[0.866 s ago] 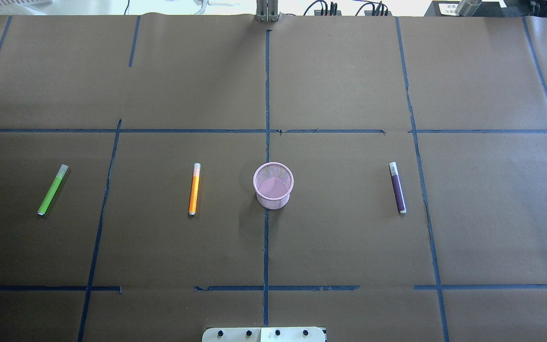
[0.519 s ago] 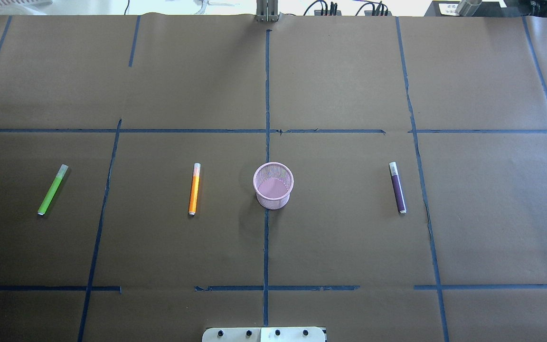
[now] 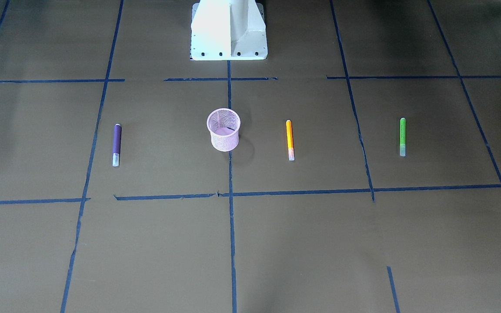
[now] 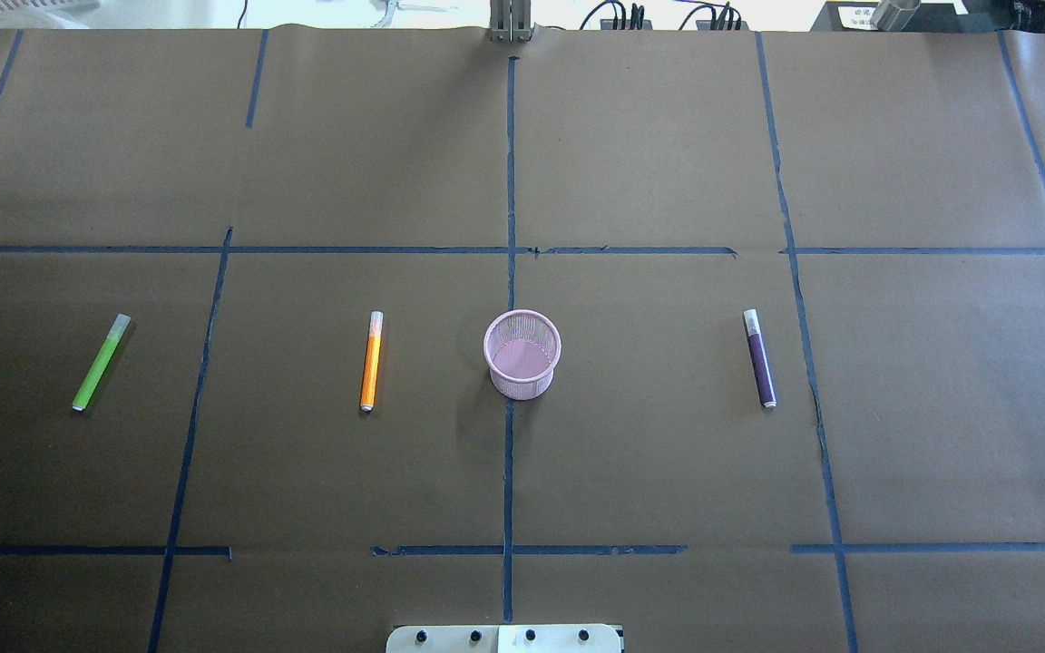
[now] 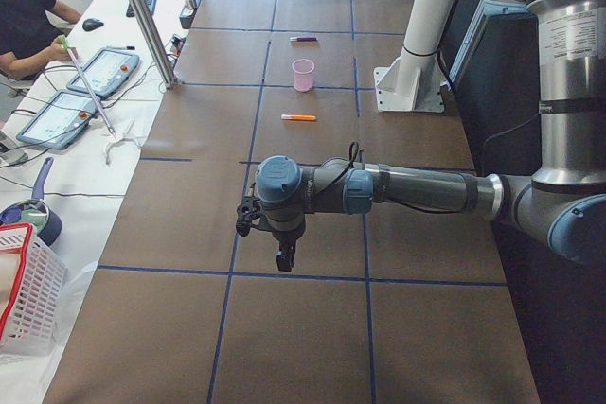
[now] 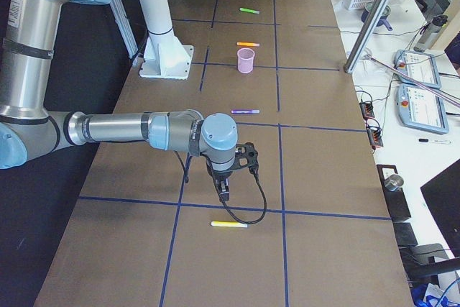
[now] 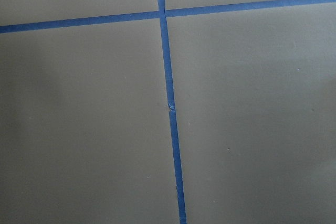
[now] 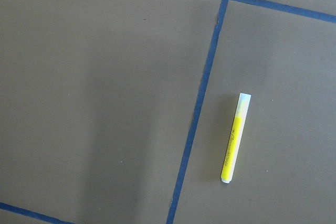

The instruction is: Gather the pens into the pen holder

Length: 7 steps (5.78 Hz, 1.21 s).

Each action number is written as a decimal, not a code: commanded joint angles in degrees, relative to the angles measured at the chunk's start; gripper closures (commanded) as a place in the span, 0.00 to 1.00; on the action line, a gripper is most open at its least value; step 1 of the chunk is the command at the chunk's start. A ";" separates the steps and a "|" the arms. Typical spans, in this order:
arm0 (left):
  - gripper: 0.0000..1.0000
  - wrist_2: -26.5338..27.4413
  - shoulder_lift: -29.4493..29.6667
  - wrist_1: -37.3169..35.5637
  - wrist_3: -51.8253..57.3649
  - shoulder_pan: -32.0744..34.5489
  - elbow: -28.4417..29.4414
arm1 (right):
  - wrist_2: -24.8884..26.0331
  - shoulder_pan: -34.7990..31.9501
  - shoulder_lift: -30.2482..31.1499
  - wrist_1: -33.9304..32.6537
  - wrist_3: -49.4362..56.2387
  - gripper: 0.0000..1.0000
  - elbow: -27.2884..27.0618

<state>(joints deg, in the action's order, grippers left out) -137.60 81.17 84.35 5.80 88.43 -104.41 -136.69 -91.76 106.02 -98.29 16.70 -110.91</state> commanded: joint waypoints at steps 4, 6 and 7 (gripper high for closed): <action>0.00 -1.62 -3.91 6.91 -0.26 -0.45 -4.49 | -0.34 0.00 0.15 0.02 -0.35 0.00 -0.45; 0.00 -1.62 -1.30 7.85 -0.52 -10.14 -4.75 | -0.16 0.44 -0.03 0.20 1.13 0.00 -0.63; 0.00 -1.27 1.25 7.85 -0.70 -13.86 -2.92 | 0.01 0.53 0.15 2.81 1.93 0.00 -0.45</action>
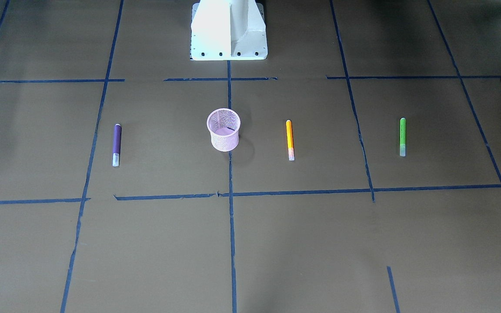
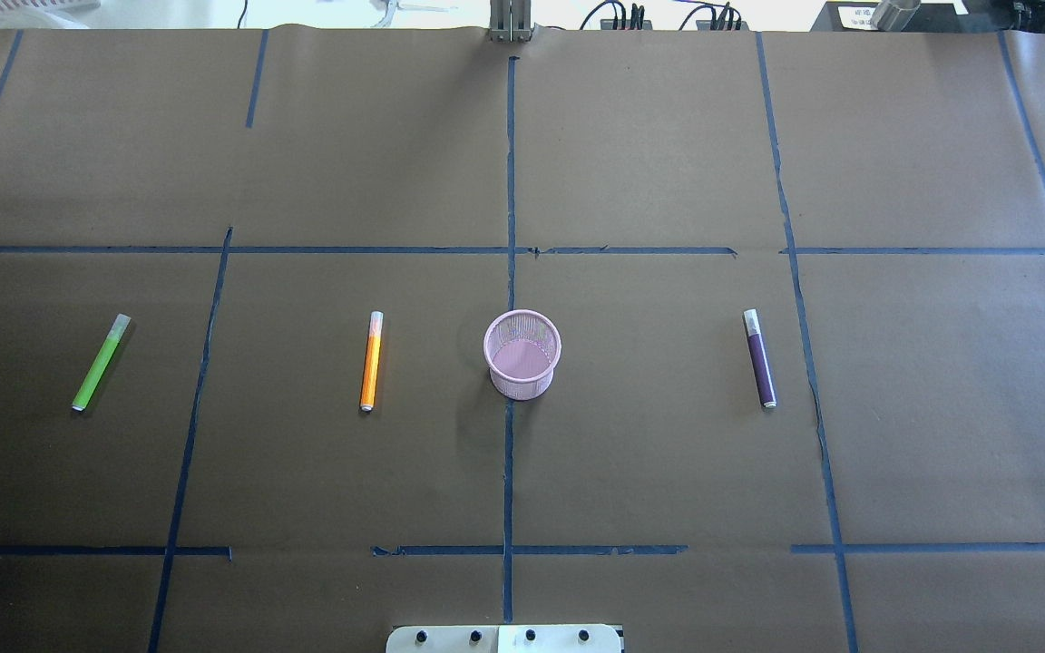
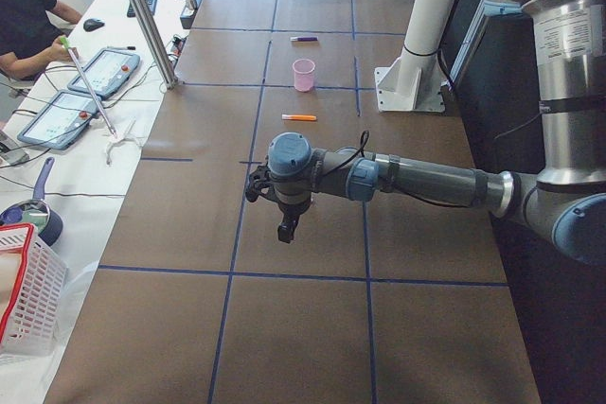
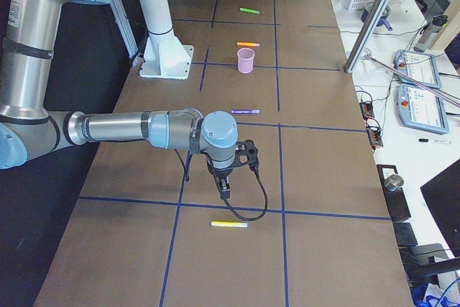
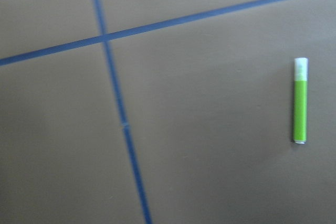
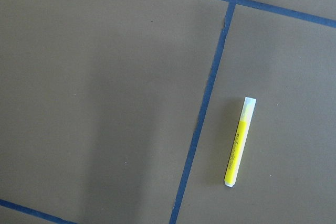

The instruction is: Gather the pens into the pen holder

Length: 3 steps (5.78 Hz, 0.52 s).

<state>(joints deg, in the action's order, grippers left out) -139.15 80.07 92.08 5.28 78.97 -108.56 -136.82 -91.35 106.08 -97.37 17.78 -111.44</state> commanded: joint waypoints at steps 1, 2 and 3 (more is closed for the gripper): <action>0.00 0.72 5.33 0.29 -8.18 -6.79 2.29 | 0.24 0.12 0.09 2.00 0.76 0.00 0.17; 0.00 5.94 7.89 0.56 -11.22 -13.43 2.48 | 0.24 0.30 0.09 1.83 0.67 0.00 0.61; 0.00 7.91 12.00 0.82 -14.99 -16.37 5.35 | 0.15 0.30 0.09 2.00 0.76 0.00 2.18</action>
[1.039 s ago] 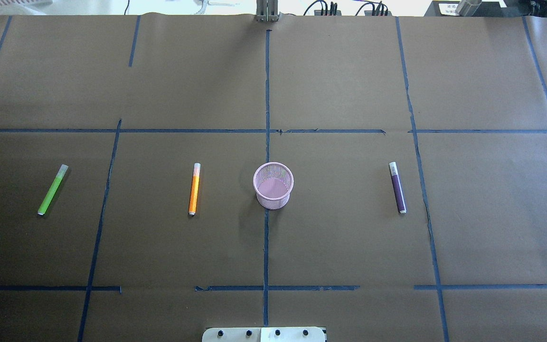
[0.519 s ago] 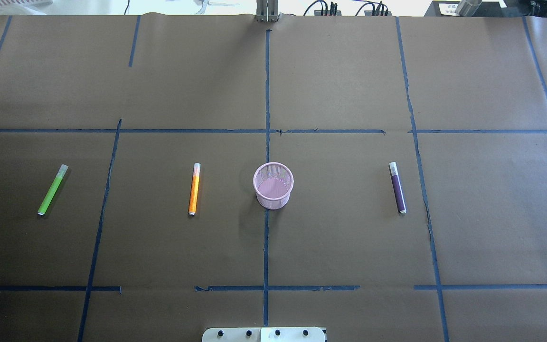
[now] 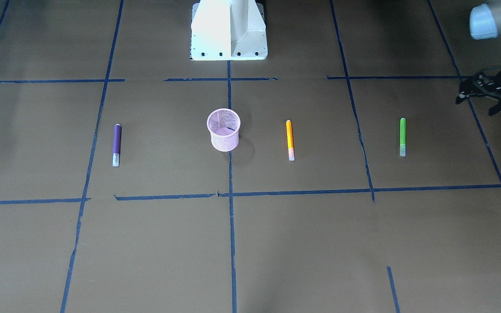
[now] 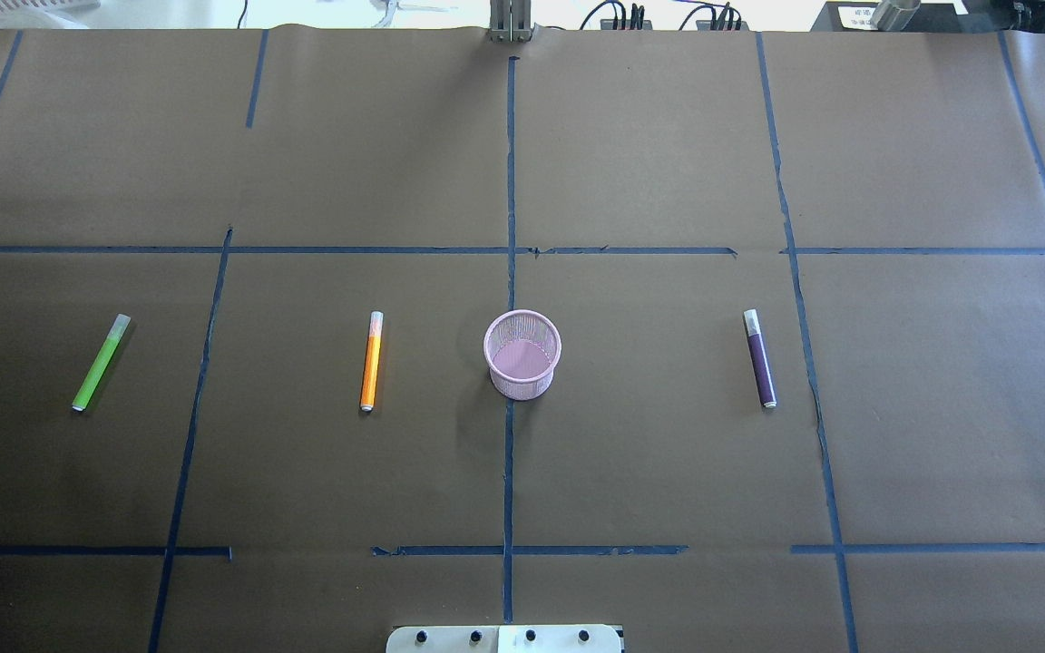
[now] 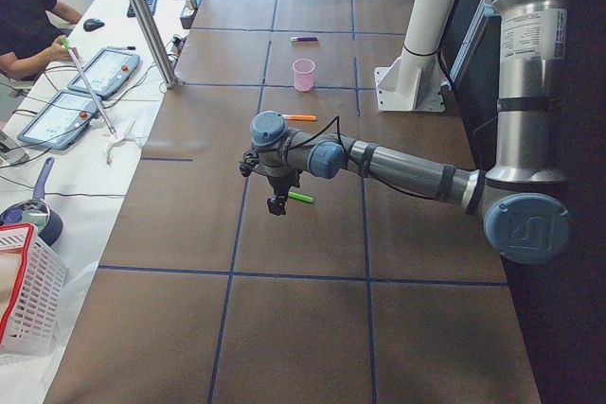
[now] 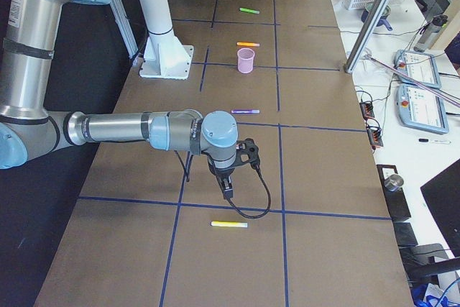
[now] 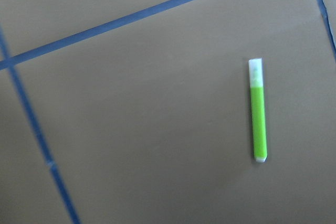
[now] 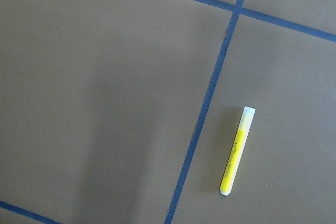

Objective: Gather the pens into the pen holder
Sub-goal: 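Lower the left gripper onto the green marker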

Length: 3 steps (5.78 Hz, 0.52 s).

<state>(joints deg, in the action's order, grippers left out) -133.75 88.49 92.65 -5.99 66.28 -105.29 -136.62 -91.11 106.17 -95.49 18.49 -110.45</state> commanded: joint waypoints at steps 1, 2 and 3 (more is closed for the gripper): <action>0.00 2.52 6.40 1.20 -3.93 -5.53 5.33 | -0.14 0.05 0.00 0.13 -0.04 0.00 1.29; 0.00 2.52 8.34 3.56 -4.46 -8.85 9.80 | -0.23 0.05 0.00 0.13 -0.12 0.00 1.55; 0.02 2.79 8.71 8.46 -10.82 -11.58 12.36 | -0.32 0.05 0.00 0.13 -0.21 0.00 1.55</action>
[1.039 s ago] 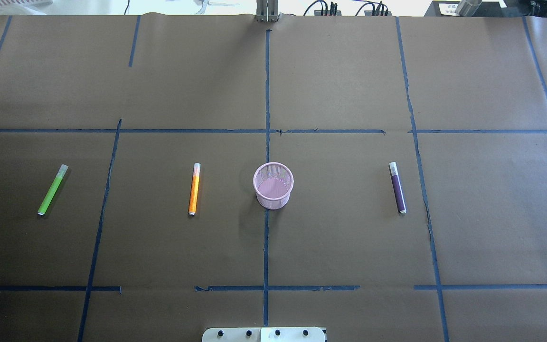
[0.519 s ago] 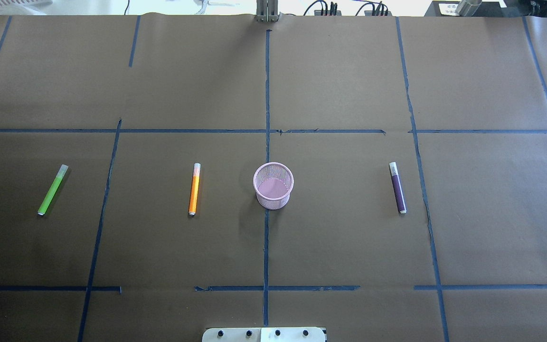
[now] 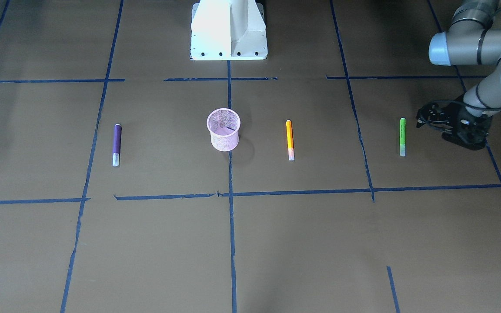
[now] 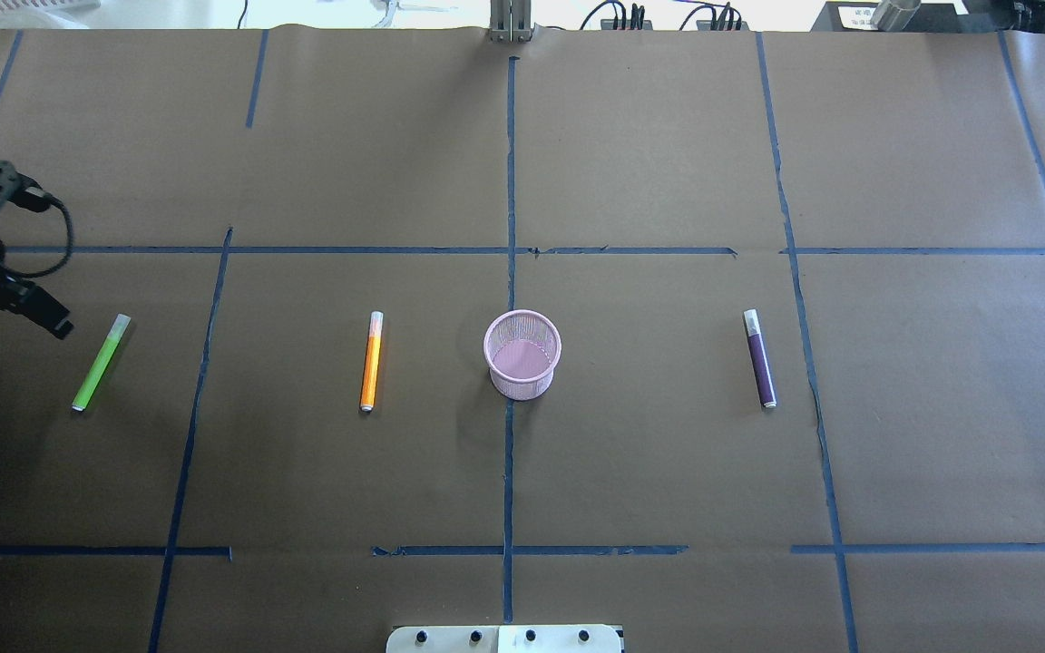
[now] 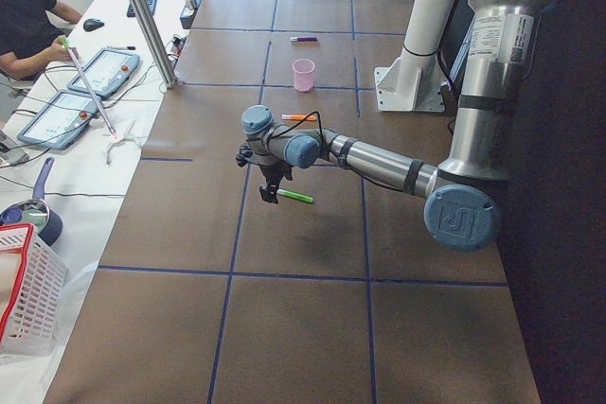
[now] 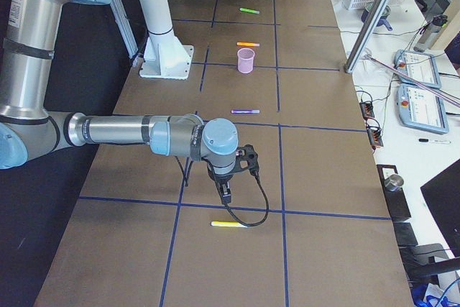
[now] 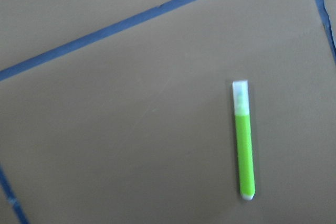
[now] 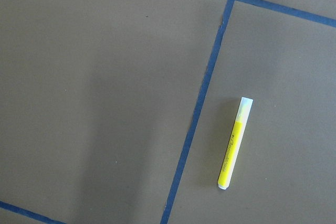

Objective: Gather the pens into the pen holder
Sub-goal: 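Lower the left gripper onto the green marker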

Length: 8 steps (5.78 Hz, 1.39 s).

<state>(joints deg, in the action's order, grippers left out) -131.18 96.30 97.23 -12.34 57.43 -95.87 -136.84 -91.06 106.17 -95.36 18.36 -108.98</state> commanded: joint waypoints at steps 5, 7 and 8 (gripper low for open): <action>0.24 1.89 1.43 6.04 -8.22 -4.61 4.47 | -0.09 0.00 0.00 0.00 -0.17 0.00 0.09; 0.28 1.98 1.61 6.04 -8.22 -5.66 4.38 | -0.09 0.00 0.00 0.00 -0.08 0.00 0.09; 0.29 1.98 1.52 5.95 -8.22 -5.75 4.55 | -0.09 0.00 0.00 0.00 -0.17 0.00 0.17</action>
<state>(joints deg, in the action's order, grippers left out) -129.21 97.84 103.25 -20.57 51.89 -91.43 -136.93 -91.06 106.17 -95.36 18.24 -108.87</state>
